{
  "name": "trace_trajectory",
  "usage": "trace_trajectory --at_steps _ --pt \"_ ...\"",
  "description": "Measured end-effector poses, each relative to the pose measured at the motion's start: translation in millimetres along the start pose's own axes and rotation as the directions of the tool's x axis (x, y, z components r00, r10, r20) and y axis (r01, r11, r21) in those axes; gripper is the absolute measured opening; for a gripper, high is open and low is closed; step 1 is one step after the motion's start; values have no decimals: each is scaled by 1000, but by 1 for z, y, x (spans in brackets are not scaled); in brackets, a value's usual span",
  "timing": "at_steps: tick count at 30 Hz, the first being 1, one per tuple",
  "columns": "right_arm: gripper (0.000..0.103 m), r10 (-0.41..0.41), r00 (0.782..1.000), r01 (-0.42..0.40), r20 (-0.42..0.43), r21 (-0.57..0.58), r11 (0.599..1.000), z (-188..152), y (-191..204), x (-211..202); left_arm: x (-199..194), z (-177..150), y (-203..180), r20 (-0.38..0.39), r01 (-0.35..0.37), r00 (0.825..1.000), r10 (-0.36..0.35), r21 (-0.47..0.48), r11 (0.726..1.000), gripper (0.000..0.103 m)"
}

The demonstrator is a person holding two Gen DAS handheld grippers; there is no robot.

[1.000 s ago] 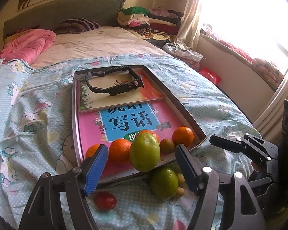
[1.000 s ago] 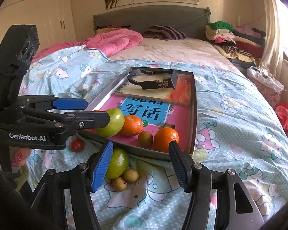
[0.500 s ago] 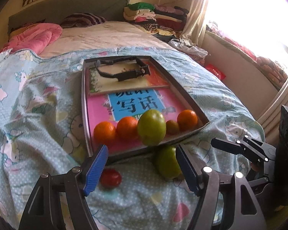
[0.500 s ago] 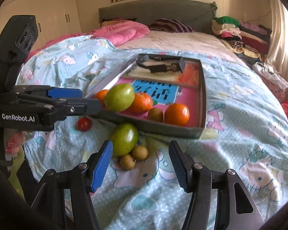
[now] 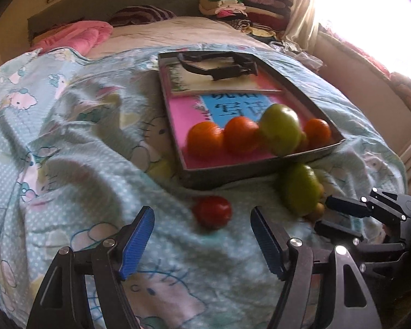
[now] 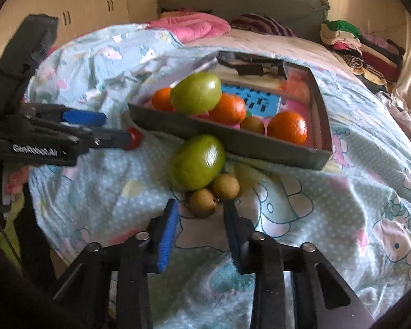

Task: Organize fruits
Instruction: 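Open both grippers to release the fruits and withdraw from the tray, then grasp the red tomato with the left gripper while the right gripper grasps a brown fruit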

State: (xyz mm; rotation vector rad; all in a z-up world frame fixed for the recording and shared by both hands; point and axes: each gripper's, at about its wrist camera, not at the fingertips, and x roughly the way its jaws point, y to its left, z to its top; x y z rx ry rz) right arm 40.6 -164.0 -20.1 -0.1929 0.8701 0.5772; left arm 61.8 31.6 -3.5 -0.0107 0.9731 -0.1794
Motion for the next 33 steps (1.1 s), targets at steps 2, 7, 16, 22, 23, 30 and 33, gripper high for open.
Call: trace_trajectory --at_steps 2,7,16,22,23,30,33 --pt "30 3 1000 -3 -9 7 1000 -1 -1 5 0 0 2 5 15 1000 -15 -6 1000 72" --pt "28 11 1000 -11 -5 13 1000 3 -2 13 3 1 -2 14 42 999 -42 4 999 64" --pt "24 25 1000 -25 7 -4 1000 7 1 24 21 3 -6 -6 71 997 -71 -24 997 37" --pt "23 78 996 -80 31 53 995 2 -7 7 23 1 -5 -5 70 997 -71 -27 997 30" --pt "23 74 997 -76 36 56 996 2 -9 3 20 2 -3 -2 76 997 -76 -35 996 29" --pt "23 72 991 -83 117 92 992 13 -20 -25 -14 16 3 85 92 993 -87 -56 994 29" --pt "23 50 989 -64 142 94 994 21 -27 -33 -20 24 2 97 93 991 -87 -56 994 29"
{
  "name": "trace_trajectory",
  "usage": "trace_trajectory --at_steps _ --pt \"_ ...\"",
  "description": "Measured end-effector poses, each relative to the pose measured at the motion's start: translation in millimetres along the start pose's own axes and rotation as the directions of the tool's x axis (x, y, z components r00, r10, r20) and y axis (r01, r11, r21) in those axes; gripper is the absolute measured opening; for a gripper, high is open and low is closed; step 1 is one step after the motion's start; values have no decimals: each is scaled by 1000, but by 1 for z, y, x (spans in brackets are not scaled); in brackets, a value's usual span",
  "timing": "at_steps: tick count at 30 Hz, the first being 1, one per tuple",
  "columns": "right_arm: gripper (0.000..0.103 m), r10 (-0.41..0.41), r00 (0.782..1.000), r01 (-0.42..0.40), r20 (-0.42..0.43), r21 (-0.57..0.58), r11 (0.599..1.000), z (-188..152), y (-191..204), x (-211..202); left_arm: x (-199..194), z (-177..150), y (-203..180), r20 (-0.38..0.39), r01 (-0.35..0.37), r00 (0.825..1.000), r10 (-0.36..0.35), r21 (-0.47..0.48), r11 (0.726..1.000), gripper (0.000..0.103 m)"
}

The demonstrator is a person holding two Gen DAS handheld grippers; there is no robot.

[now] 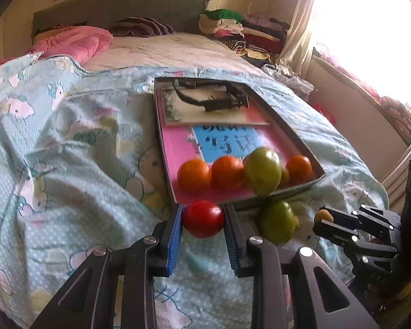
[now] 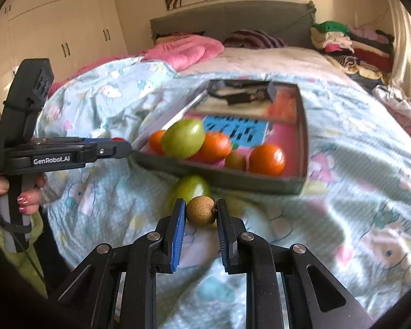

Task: Organize fruits
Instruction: 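Grasp the red tomato with the left gripper while the right gripper grasps a brown fruit, then lower the tomato and brown fruit into the tray and open both grippers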

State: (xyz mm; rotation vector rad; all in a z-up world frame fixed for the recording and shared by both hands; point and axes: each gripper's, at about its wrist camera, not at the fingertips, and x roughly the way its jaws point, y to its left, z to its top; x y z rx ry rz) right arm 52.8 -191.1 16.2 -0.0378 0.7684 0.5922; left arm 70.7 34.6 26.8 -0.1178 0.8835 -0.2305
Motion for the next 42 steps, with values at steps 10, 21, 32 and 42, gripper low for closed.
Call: trace_trajectory --at_steps 10,21,32,42 --pt "23 -54 998 54 32 11 998 26 -19 4 23 23 -7 -19 -17 1000 18 15 1000 29" --pt "23 -47 999 47 0 -46 998 42 -14 33 38 20 -2 -24 5 1000 -5 25 1000 30" --pt "23 -42 999 40 -20 -76 996 49 -4 53 42 19 -2 -22 6 1000 -5 38 999 30" --pt "23 -50 998 47 -35 -77 996 48 -3 59 44 19 0 -27 -1 1000 2 32 999 30"
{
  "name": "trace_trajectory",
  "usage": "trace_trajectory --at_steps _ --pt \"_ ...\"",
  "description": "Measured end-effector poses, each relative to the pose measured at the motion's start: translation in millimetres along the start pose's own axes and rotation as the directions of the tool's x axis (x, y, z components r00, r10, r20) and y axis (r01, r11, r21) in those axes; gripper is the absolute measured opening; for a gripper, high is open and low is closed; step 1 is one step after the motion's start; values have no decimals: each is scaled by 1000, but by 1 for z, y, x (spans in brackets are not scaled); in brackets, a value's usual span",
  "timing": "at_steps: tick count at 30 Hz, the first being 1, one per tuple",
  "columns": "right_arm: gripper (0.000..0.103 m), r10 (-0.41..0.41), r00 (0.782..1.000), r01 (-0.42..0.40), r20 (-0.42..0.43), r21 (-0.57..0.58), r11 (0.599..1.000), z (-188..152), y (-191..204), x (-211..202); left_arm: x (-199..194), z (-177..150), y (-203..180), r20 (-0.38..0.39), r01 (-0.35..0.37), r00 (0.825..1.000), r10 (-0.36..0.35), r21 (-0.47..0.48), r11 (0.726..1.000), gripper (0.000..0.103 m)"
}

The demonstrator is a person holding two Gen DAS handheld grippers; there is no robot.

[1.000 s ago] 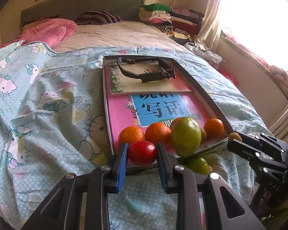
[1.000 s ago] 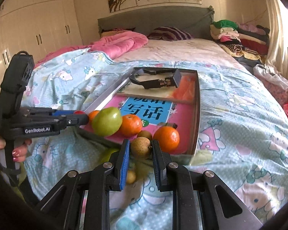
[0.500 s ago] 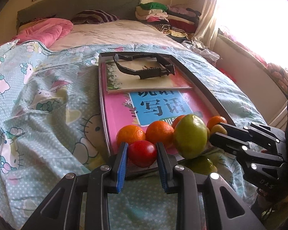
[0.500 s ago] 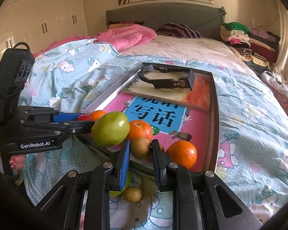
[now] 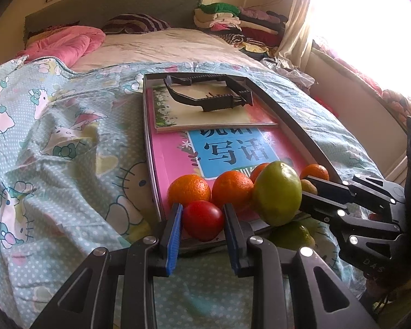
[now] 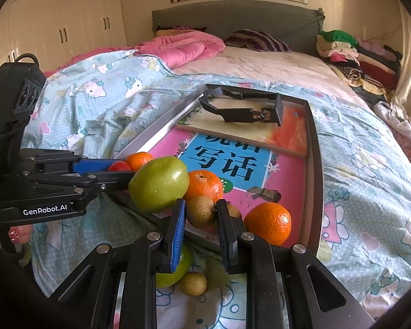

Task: Organize fruits
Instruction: 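Lower the tomato and brown fruit into the tray and open both grippers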

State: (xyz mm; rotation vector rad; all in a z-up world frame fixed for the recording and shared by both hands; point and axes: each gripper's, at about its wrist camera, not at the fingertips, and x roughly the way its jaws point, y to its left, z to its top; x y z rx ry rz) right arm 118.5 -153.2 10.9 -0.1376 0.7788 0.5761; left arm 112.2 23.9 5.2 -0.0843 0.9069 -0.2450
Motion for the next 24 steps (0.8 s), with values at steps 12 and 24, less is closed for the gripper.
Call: trace_trajectory --at_steps 12,24 --pt "30 -7 1000 7 14 31 999 -2 -5 -6 0 0 1 -1 -1 1000 1 2 1000 30" --pt "37 -25 999 24 20 47 999 -6 -5 -15 -2 0 1 2 7 1000 -7 -7 1000 32"
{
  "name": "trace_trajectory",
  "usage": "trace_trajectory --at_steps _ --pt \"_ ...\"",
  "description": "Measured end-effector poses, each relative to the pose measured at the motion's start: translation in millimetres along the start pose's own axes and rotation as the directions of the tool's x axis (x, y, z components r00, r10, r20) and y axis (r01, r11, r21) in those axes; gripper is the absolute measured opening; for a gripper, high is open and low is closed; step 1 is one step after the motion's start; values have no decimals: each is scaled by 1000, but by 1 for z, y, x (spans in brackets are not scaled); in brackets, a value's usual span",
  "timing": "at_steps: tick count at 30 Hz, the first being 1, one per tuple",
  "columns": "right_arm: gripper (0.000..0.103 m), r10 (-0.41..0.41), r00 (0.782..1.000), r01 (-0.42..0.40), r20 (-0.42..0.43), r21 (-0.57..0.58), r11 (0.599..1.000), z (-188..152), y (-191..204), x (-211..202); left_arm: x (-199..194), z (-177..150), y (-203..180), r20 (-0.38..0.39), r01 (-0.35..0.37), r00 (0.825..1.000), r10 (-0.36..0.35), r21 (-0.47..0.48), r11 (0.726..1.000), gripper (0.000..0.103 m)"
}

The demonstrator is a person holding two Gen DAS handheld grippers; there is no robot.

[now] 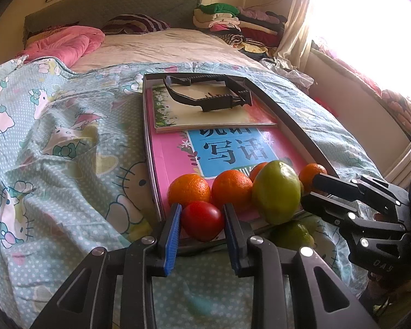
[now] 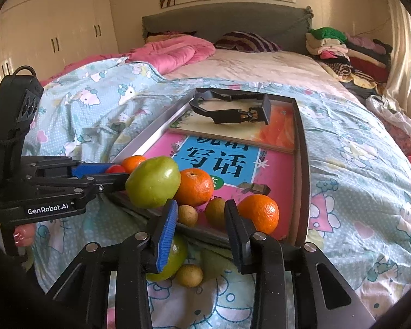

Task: Organize fruits
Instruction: 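Lower the tomato and brown fruit into the tray and open both grippers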

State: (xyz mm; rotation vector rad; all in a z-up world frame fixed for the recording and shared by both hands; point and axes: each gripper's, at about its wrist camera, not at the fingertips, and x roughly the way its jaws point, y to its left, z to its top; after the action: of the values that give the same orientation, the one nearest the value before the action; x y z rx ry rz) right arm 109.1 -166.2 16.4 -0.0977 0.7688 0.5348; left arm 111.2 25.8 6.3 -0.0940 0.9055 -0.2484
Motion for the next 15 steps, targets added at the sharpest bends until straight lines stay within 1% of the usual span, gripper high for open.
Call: trace_trajectory --at_steps 4,7,9,15 --pt "42 -2 1000 2 7 5 1000 -1 0 -4 -2 0 3 3 19 1000 -19 -18 1000 34" --pt "43 -7 1000 7 14 9 1000 -2 -1 -8 -4 0 2 6 24 1000 -24 -18 1000 37" --pt "44 -11 1000 11 17 12 1000 -3 -2 -12 -6 0 1 12 31 999 -30 -17 999 43" --pt "48 -30 999 30 25 1 1000 -8 -3 -25 -13 -1 -2 24 29 999 -28 -13 1000 51"
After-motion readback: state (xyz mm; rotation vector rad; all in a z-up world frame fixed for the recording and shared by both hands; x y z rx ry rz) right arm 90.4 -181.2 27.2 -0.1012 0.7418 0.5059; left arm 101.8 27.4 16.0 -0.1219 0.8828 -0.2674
